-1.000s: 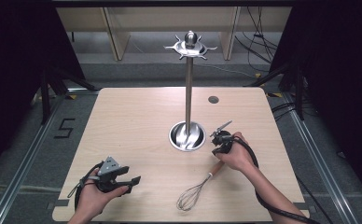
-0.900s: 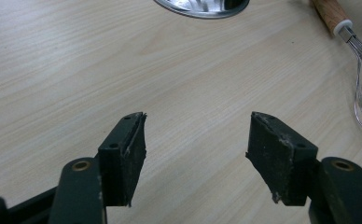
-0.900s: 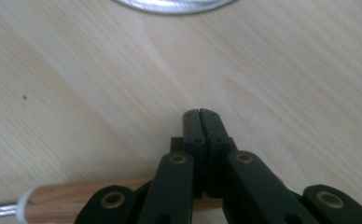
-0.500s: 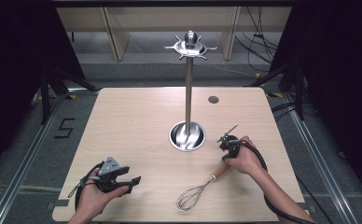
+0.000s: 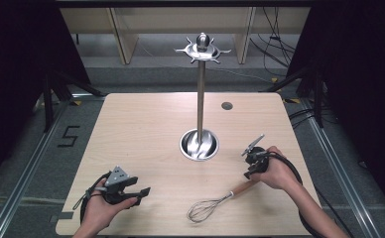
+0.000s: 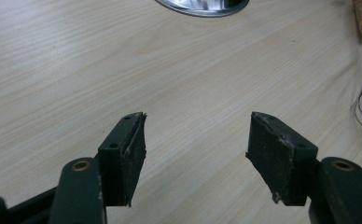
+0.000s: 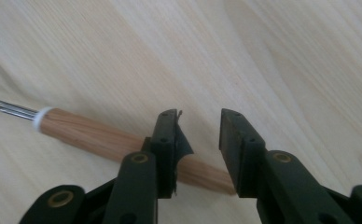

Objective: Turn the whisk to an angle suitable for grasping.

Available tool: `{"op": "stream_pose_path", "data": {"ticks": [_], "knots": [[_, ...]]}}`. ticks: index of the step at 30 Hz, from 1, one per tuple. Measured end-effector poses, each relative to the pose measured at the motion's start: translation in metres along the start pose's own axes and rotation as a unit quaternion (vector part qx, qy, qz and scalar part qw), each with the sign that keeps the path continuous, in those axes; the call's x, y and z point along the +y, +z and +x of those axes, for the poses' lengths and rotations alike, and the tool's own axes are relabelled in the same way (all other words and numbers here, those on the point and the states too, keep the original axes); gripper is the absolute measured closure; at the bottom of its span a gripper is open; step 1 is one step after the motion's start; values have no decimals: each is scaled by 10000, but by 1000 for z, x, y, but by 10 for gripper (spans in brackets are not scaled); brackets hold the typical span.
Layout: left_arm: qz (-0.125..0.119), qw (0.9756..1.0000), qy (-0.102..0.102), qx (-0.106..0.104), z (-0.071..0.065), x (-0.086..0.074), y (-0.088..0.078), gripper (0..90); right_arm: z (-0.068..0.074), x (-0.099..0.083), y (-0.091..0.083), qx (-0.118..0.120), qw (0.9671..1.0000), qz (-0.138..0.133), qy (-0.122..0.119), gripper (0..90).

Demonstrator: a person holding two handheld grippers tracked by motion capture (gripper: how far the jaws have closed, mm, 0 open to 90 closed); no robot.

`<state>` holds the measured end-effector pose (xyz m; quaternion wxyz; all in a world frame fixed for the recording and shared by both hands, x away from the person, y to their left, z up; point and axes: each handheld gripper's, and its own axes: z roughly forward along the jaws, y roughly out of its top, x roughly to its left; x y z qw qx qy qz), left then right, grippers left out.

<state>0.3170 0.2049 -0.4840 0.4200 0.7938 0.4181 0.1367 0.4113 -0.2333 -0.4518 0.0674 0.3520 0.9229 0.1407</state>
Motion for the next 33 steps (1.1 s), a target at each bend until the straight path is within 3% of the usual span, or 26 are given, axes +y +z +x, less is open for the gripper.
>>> {"op": "stream_pose_path", "data": {"ticks": [1,2,3,4,5,6,7,8,9,10,11,12,13,14,15,18,20,21,22,24,25,28,29,31,32,33], "knots": [[-6,10000,-17,-14,0,0,0,361,1,-4,-9,114,9992,-106,380,664],[-6,10000,-17,-14,0,0,0,361,1,-4,-9,114,9992,-106,380,664],[-35,10000,-23,-29,0,0,0,361,6,-12,-18,427,9904,-309,1281,664],[-33,10000,-36,-28,-1,0,0,361,5,-15,-21,517,9877,-357,1429,664],[-17,10000,75,-3,0,1,-1,361,9,-20,-24,685,9802,-339,1829,664],[-17,10000,75,-3,0,1,-1,362,9,-20,-24,685,9802,-339,1829,664],[-90,10000,-15,17,-2,2,-1,362,14,-25,-26,853,9727,-290,2139,664],[-112,9999,-51,-11,-5,4,-1,362,18,-30,-28,907,9689,-237,2290,657],[-79,9999,45,-129,-12,9,2,363,19,-45,-24,888,9719,-238,2168,650],[-79,9999,45,-129,-12,9,2,364,19,-45,-24,888,9719,-238,2168,650],[-138,9994,173,-262,-21,14,5,364,22,-59,-22,737,9675,-175,2411,634],[-138,9994,173,-262,-21,14,5,364,22,-59,-22,737,9675,-175,2411,634],[-163,9991,213,-321,-24,16,7,364,22,-65,-21,706,9648,-218,2523,627],[-129,9990,192,-370,-27,18,7,363,28,-73,-21,843,9497,-122,3015,617],[-125,9986,348,-385,-29,18,8,363,30,-77,-22,971,9459,-62,3095,617],[0,9984,412,-381,-28,17,9,363,35,-80,-17,1068,9455,-45,3074,630],[-82,9989,278,-364,-27,15,12,363,39,-78,-13,1241,9445,-53,3040,703],[23,9990,281,-340,-25,14,11,363,44,-73,-13,1357,9366,49,3231,744],[-59,9993,175,-322,-23,12,12,363,40,-69,-9,1185,9474,3,2972,783],[4,9991,303,-282,-20,12,10,363,38,-66,-9,1130,9487,88,2951,816],[-36,9994,214,-286,-19,10,10,364,31,-59,-7,886,9498,180,2996,891],[-72,9994,179,-275,-18,9,10,364,22,-54,-4,778,9480,306,3071,900],[3,9994,246,-256,-16,9,8,364,20,-50,-3,825,9417,401,3237,900],[12,9995,168,-266,-16,8,6,364,12,-40,5,655,9390,406,3351,900],[-15,9993,269,-253,-14,8,5,364,10,-35,7,598,9379,479,3385,900],[-15,9993,269,-253,-14,8,5,364,9,-32,11,540,9398,450,3346,900]]}}
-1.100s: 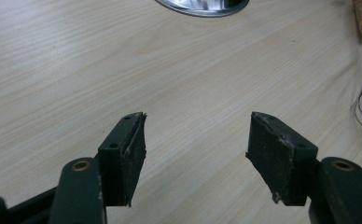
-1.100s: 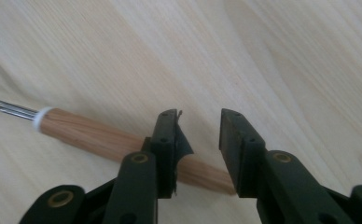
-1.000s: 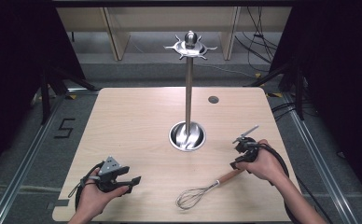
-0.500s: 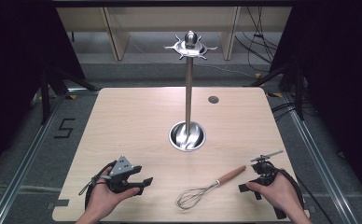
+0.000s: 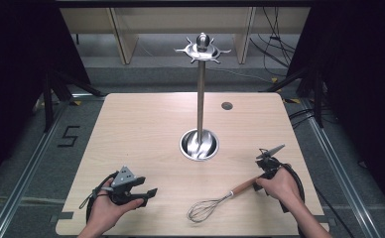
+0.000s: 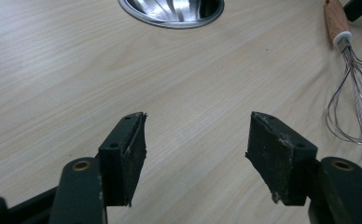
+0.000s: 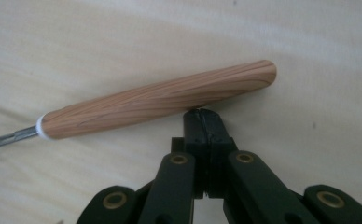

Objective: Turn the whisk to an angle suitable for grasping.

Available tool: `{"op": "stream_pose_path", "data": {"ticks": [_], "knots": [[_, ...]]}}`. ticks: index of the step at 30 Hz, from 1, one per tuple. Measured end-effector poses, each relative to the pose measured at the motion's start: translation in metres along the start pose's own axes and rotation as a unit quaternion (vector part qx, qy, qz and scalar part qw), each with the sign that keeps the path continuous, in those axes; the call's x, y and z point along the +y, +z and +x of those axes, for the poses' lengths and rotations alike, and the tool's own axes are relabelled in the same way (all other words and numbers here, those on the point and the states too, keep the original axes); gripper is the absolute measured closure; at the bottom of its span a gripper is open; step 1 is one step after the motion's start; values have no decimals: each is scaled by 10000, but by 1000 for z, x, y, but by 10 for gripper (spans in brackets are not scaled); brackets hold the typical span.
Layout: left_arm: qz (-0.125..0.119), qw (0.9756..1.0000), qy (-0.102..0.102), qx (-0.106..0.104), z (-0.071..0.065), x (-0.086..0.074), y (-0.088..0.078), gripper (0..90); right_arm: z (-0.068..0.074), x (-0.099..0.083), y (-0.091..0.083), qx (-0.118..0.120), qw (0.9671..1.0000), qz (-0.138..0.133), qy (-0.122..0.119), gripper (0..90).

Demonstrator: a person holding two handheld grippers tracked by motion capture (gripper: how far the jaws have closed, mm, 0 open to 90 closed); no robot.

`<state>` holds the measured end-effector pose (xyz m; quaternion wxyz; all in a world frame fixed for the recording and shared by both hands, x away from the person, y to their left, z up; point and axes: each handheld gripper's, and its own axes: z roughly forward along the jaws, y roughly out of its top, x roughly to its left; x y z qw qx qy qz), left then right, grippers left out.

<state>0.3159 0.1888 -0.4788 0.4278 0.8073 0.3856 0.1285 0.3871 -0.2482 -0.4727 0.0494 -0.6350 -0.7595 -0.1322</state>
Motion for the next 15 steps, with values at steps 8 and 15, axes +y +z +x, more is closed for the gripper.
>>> {"op": "stream_pose_path", "data": {"ticks": [8,15], "knots": [[37,9998,-180,-4,3,-1,-3,363,19,44,9,-191,9994,-235,-167,900],[34,9999,-92,-42,5,-1,-4,363,38,63,16,-45,9976,-560,-417,753]]}}
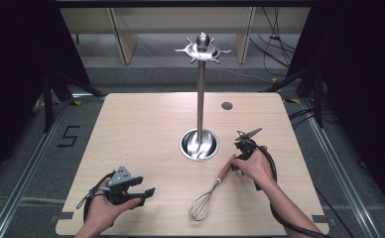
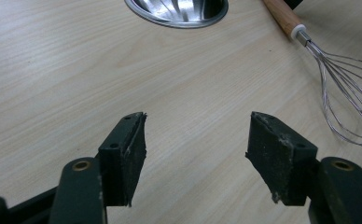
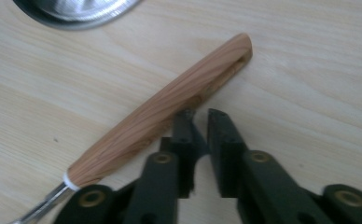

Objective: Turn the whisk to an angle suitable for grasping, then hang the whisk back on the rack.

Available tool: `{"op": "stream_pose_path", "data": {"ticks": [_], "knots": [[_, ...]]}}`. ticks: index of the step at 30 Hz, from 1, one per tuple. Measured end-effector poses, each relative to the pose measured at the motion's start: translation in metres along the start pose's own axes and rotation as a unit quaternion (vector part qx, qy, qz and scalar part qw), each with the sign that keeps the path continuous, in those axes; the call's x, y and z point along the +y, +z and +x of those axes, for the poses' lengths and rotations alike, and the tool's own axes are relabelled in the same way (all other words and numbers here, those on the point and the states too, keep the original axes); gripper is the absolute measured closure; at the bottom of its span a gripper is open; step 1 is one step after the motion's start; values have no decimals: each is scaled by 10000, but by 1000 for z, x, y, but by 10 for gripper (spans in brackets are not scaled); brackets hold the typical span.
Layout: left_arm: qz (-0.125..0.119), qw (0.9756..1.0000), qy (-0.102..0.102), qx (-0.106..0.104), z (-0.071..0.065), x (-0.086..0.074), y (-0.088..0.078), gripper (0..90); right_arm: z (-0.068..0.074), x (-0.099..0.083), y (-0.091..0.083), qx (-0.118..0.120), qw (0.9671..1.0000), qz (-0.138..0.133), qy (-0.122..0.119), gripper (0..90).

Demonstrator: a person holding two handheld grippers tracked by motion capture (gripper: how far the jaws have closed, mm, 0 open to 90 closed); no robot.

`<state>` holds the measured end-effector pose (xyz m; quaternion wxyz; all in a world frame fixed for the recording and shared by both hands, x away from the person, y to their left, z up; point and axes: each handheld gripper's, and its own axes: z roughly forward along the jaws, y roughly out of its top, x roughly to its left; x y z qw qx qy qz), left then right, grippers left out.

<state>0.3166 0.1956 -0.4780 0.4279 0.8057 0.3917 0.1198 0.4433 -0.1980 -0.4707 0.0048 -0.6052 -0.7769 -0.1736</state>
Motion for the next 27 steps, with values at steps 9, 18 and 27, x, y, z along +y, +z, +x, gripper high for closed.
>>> {"op": "stream_pose_path", "data": {"ticks": [9,18,27], "knots": [[-74,9999,-100,-63,-3,5,7,363,7,-14,-15,296,9986,-397,178,499],[-74,9999,-146,57,1,-1,0,363,28,-16,-9,539,9959,-37,723,469],[-76,9999,-75,64,-1,0,4,364,37,-13,8,342,9945,202,973,452]]}}
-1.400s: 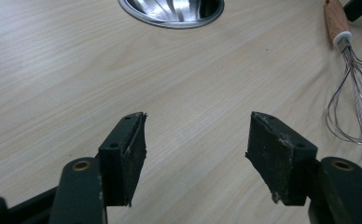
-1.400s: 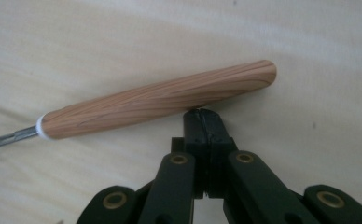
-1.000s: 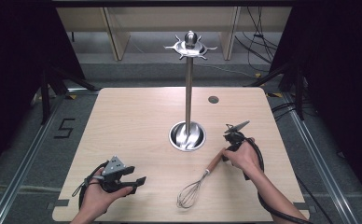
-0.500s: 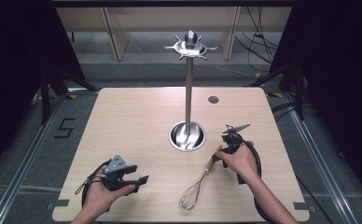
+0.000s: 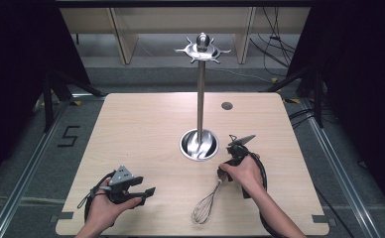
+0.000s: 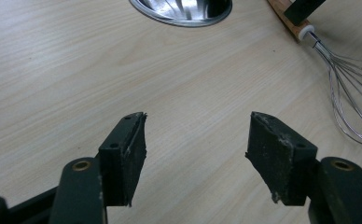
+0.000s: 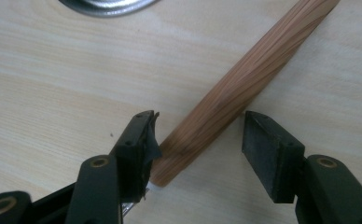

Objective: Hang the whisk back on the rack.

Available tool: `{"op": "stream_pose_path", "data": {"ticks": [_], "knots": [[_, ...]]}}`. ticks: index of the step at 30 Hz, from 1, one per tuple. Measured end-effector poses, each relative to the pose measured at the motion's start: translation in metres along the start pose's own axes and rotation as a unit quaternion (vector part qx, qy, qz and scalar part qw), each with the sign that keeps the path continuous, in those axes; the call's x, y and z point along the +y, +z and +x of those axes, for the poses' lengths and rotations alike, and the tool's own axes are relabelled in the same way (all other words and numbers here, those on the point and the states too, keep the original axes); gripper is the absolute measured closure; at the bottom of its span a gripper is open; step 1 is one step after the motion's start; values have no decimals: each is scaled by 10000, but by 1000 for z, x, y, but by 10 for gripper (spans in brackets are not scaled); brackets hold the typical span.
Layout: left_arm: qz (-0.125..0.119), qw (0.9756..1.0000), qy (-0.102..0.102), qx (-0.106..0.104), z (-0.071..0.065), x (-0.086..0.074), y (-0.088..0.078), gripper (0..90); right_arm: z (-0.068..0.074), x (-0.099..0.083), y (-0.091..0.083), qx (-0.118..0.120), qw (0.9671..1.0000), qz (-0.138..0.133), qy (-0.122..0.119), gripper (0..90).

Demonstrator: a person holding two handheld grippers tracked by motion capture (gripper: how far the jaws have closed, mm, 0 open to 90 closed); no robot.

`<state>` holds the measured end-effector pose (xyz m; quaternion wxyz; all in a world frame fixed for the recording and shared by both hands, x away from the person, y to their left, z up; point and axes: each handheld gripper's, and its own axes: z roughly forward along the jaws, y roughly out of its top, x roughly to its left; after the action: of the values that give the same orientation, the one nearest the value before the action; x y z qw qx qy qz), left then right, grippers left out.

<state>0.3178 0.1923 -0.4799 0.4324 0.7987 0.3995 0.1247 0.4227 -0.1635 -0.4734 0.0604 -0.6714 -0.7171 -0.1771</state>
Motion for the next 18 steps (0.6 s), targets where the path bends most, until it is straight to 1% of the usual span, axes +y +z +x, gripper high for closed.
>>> {"op": "stream_pose_path", "data": {"ticks": [2,3,4,5,6,7,8,9,10,11,12,13,14,15,16,17,18], "knots": [[22,10000,10,-5,0,0,-1,364,1,0,1,-46,10000,41,-21,450],[45,10000,46,39,0,0,-2,364,3,1,3,-66,9999,80,8,470],[62,10000,40,43,0,0,-2,364,6,2,2,-185,9996,191,90,482],[75,10000,17,-33,1,-1,-2,364,6,3,2,-227,9995,223,55,492],[75,10000,17,-33,1,-1,-2,364,6,2,3,-245,9995,187,69,514],[35,10000,-5,-22,1,-1,-2,364,6,2,3,-245,9995,187,69,514],[-32,10000,-48,-37,1,-2,-1,364,7,2,2,-281,9992,271,53,551],[31,10000,-12,-36,1,-1,-3,364,5,2,2,-322,9986,407,-23,614],[-14,10000,-67,-10,0,-2,-3,364,2,1,2,-414,9985,317,-180,636],[17,10000,-34,-31,1,-1,-4,364,1,2,1,-506,9976,395,-253,660],[30,10000,-29,-36,1,-1,-4,364,0,2,-1,-513,9972,480,-268,690],[30,10000,-29,-36,1,-1,-4,365,-2,2,-1,-608,9964,449,-386,724],[32,10000,-63,-30,1,-1,-4,365,-3,1,-3,-658,9953,506,-505,724],[32,10000,-63,-30,1,-1,-4,365,-3,1,-3,-658,9953,506,-505,724],[1,10000,-38,2,1,-1,-4,365,-4,1,-6,-845,9921,640,-677,732],[1,10000,-38,2,1,-1,-4,365,-4,1,-6,-845,9921,640,-677,732],[-65,9999,-88,-4,0,-2,-2,365,-8,-1,-8,-648,9933,575,-759,733]]}}
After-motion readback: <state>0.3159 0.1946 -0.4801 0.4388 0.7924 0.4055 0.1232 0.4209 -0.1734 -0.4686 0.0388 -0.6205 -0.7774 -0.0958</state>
